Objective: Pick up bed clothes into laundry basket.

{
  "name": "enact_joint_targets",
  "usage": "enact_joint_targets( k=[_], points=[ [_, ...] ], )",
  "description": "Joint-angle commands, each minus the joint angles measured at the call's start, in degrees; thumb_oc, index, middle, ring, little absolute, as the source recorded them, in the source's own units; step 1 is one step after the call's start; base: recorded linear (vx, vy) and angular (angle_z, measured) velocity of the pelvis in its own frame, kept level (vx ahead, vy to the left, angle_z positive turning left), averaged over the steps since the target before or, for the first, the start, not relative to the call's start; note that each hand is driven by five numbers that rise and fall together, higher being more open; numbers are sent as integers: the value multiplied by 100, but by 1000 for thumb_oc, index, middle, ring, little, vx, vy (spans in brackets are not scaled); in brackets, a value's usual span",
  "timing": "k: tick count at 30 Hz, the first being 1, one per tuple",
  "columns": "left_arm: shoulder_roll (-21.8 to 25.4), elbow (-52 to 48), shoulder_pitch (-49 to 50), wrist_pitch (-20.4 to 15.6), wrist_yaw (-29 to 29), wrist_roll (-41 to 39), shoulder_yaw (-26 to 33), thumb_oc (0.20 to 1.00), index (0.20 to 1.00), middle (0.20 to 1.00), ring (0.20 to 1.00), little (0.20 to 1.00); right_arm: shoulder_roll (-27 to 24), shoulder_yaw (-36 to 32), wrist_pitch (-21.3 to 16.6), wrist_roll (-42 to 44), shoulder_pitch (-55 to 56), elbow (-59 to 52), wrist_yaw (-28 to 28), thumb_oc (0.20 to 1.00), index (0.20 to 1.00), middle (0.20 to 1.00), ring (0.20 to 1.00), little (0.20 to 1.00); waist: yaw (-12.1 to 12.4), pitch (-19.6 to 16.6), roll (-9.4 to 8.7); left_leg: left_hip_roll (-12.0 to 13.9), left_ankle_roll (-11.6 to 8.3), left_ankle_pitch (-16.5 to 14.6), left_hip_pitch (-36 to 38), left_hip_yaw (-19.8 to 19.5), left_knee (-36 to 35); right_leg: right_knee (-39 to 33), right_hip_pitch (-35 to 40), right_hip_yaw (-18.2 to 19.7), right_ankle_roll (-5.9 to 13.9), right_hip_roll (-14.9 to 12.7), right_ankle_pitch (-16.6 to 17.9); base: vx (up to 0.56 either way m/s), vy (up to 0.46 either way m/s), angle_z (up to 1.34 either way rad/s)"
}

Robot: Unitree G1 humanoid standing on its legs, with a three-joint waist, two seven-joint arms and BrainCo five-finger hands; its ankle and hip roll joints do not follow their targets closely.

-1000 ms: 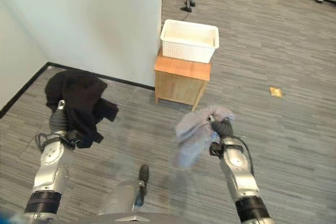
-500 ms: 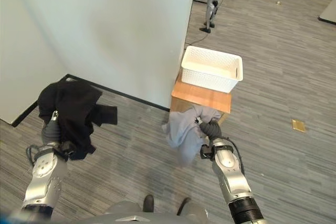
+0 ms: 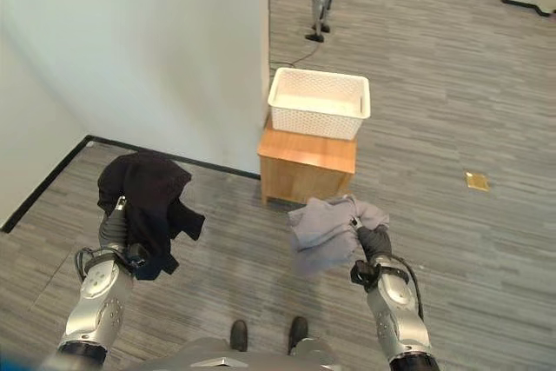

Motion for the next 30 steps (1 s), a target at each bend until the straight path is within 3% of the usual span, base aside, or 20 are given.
enact_joint_targets(
  k=[1, 2, 3, 4, 5, 6, 7, 8, 11, 15, 17, 18, 19, 20, 21, 23, 25, 26, 30],
  points=[
    [304, -115, -389, -327, 105, -103, 144, 200, 200, 200, 200, 200, -11, -80, -485, 42, -538, -383, -1, 200, 200, 200, 200, 200, -18, 202, -71, 207, -188, -106, -492, -874, 383, 2254, -934, 811, 576, -263, -819, -52, 19, -35],
    [305, -114, -390, -328, 105, -103, 144, 200, 200, 200, 200, 200, -10, -80, -484, 42, -538, -384, -1, 200, 200, 200, 200, 200, -12, 196, -75, 204, -187, -107, -500, -867, 386, 2267, -950, 819, 577, -266, -825, -54, -68, -27],
    [499, 16, -502, -387, 138, 29, 120, 200, 200, 200, 200, 200, 99, -245, -596, 40, -478, -443, -73, 200, 200, 200, 200, 200, -225, 397, 19, 304, -284, -104, -561, -1074, 486, 2469, -1256, 1539, 751, -361, -588, 0, -85, -9],
    [502, 16, -498, -388, 137, 27, 117, 200, 200, 200, 200, 200, 103, -246, -595, 38, -471, -447, -74, 200, 200, 200, 200, 200, -228, 402, 16, 302, -283, -115, -546, -1078, 486, 2466, -1236, 1532, 752, -365, -602, 56, -270, 51],
    [526, -174, -298, -406, 100, -25, 290, 200, 200, 200, 200, 200, 200, -344, -589, 19, -354, -444, -102, 200, 200, 200, 200, 200, -119, 334, 69, 641, -418, -133, -434, -946, 337, 1921, -1092, 918, 683, -1094, -451, 99, -313, 45],
    [536, -229, -223, -452, 74, -67, 405, 200, 200, 200, 200, 200, 218, -434, -572, 23, -278, -351, -93, 200, 200, 200, 200, 200, -98, 300, 24, 769, -515, -137, -370, -888, 236, 1538, -1094, 718, 716, -1299, -324, 102, -313, 11],
    [538, -235, -209, -451, 71, -70, 405, 200, 200, 200, 200, 200, 220, -431, -573, 24, -269, -351, -90, 200, 200, 200, 200, 200, -104, 302, 34, 784, -517, -133, -337, -892, 208, 1477, -1039, 695, 717, -1285, -303, 154, -379, -49],
    [577, -254, -222, -527, 116, -104, 564, 200, 200, 200, 200, 200, 193, -483, -546, 14, -163, -339, -66, 200, 200, 200, 200, 200, -170, 298, -107, 998, -684, -103, -200, -796, 68, 1049, -1014, 782, 877, -1154, -250, 148, -365, -56],
    [578, -146, -355, -543, 183, -64, 632, 200, 200, 200, 200, 200, 156, -485, -549, 23, -80, -363, -47, 200, 200, 200, 200, 200, -146, 267, -212, 1206, -822, 8, -172, -767, -16, 1040, -1033, 756, 849, -1025, -391, 85, -313, -21],
    [271, -80, -443, -622, 169, -383, 633, 200, 200, 200, 200, 200, -131, -588, -592, 45, -107, -291, -63, 200, 200, 200, 200, 200, -245, 247, -165, 1588, -945, 305, -446, -853, 371, 1080, -884, 694, 545, -623, -726, 105, -394, 10],
    [124, -66, -481, -553, 76, -450, 444, 200, 200, 200, 200, 200, -312, -724, -587, 29, -103, -169, -129, 200, 200, 200, 200, 200, -256, 316, -180, 1470, -887, 474, -648, -908, 843, 1111, -740, 616, 438, -591, -814, 72, -290, 6],
    [66, -203, -415, -520, 16, -436, 361, 200, 200, 200, 200, 200, -411, -768, -533, 17, -120, -154, -111, 200, 200, 200, 200, 200, -157, 374, -210, 788, -800, 196, -791, -1540, 1172, 1095, -599, 696, 378, -561, -880, 82, -239, 12],
    [65, -208, -415, -517, 17, -435, 361, 200, 200, 200, 200, 200, -410, -771, -532, 17, -120, -155, -110, 200, 200, 200, 200, 200, -170, 368, -216, 770, -795, 209, -818, -1552, 1185, 1086, -607, 685, 384, -575, -865, 122, -228, 5],
    [25, -240, -385, -499, -10, -465, 337, 200, 200, 200, 200, 200, -426, -802, -519, -8, -119, -153, -109, 200, 200, 200, 200, 200, -154, 356, -239, 538, -742, 63, -912, -1579, 1149, 1044, -537, 681, 353, -588, -872, 134, -165, -15],
    [47, -318, -322, -452, -48, -351, 305, 200, 200, 200, 200, 200, -408, -934, -514, -41, -30, -200, -138, 200, 200, 200, 200, 200, -164, 309, -226, 297, -580, 42, -1030, -1164, 884, 910, -393, 572, 296, -522, -881, 147, -168, -16],
    [55, -352, -292, -436, -52, -312, 291, 200, 200, 200, 200, 200, -382, -978, -530, -52, -14, -240, -181, 200, 200, 200, 200, 200, -146, 274, -207, 208, -514, 112, -1072, -947, 738, 839, -333, 524, 286, -471, -888, 122, -80, 31],
    [72, -383, -228, -457, 24, -187, 332, 200, 200, 200, 200, 200, -316, -1005, -622, -131, -67, -301, -307, 200, 200, 200, 200, 200, -32, 177, -190, -44, -370, 76, -1041, -772, 600, 750, -258, 521, 283, -329, -897, 202, -42, 14],
    [160, -467, -150, -520, 60, -200, 501, 200, 200, 200, 200, 200, -129, -939, -655, -2, -166, -327, -282, 200, 200, 200, 200, 200, -5, 71, -175, -58, -293, 64, -830, -1055, 363, 619, -209, 600, 301, -223, -873, 199, -1, -18],
    [299, -497, -197, -625, 230, -108, 794, 200, 200, 200, 200, 200, 47, -864, -718, 49, -332, -374, -291, 200, 200, 200, 200, 200, -12, -74, -196, -75, -193, 5, -617, -1014, 152, 521, -57, 669, 395, -352, -853, 146, 58, -14]
  ],
)
